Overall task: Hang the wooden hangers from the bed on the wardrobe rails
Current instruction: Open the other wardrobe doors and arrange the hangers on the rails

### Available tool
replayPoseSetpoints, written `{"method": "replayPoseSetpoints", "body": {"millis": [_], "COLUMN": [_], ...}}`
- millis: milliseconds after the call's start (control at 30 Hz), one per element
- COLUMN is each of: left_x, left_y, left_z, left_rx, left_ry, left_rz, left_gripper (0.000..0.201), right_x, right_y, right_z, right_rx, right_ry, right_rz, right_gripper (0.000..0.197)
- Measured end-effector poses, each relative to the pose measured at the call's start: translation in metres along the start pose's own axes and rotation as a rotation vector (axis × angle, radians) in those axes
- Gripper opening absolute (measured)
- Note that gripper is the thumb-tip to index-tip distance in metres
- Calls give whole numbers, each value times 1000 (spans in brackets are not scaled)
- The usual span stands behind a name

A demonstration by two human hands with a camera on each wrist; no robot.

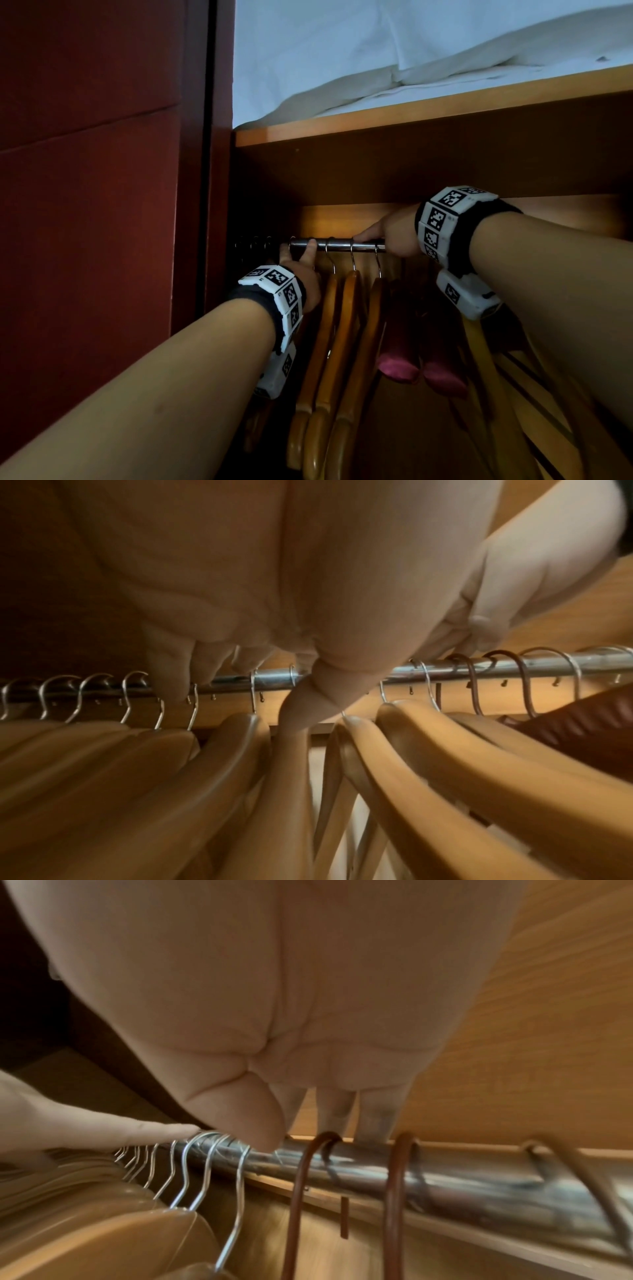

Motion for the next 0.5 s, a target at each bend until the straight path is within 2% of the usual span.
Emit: {"method": "replayPoseSetpoints", "body": {"millis": [100, 300, 400, 500], "left_x": [0, -2, -2, 0], "left_y": [0, -5, -9, 0], "left_z": [-1, 0, 2, -1], "left_rx": [-26, -20, -18, -23], "left_ry": [-54, -25, 12, -59], "left_rz": [45, 12, 17, 27], "left_gripper": [83, 78, 68, 72], "right_x": [0, 2, 3, 2], "right_y": [0, 6, 5, 5], "right_z": [1, 3, 3, 3], "right_rx": [16, 21, 7, 9], "right_ry": [5, 40, 34, 34], "right_rz": [-20, -33, -54, -15], "right_gripper": [66, 68, 68, 69]}}
Point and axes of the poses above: each hand's wrist, its own y-axis towards the middle knuckle, its own x-axis out of the palm, z = x × y, the point moved 2 cm from there along y, towards the middle knuckle, and after that the axes turned 2 degrees about -y, right-handed, at the moved point
